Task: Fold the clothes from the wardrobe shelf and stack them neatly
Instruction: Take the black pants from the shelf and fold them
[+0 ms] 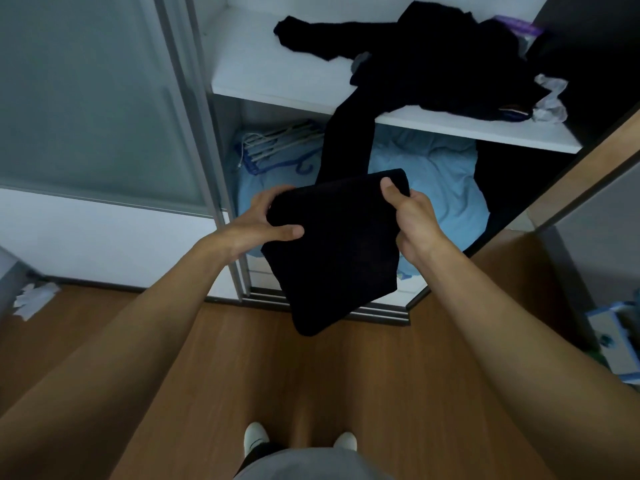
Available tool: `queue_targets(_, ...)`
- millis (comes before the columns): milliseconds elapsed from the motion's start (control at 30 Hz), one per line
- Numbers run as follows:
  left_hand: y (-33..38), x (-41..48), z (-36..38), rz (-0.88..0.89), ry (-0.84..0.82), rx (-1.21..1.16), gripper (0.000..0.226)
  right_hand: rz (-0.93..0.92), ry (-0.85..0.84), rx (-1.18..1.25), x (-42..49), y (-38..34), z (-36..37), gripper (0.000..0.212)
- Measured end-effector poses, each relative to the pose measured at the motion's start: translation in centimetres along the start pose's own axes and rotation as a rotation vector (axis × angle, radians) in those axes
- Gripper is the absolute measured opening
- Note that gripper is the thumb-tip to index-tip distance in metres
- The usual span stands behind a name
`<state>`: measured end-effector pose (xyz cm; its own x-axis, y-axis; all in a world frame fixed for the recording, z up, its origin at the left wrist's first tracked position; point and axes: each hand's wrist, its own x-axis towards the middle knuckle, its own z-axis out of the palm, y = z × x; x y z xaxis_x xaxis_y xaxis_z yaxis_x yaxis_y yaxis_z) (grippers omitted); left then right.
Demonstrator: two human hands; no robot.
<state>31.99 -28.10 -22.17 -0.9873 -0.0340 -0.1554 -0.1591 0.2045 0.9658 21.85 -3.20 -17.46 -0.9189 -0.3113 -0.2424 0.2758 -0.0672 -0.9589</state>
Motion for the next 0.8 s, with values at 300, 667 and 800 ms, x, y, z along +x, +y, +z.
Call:
queue_targets(300, -0.4, 0.5, 1.5, 0.069, 0.210, -0.297, 0.084, 0.004, -0.029, 0.044, -0.1, -1.2, 2.2, 0.032)
queue_targets(667, -0.7, 0.2, -3.8, 0.183, 0.147, -0.090, 0.079, -0.130, -0.123, 0.035, -0.4, -4.1, 4.7, 0.032)
queue_targets(800, 0.9, 0.4, -5.1, 0.307, 0.150, 0.167, 0.069, -0.113, -0.161, -0.026, -0.2, -4.1, 5.9, 0.031)
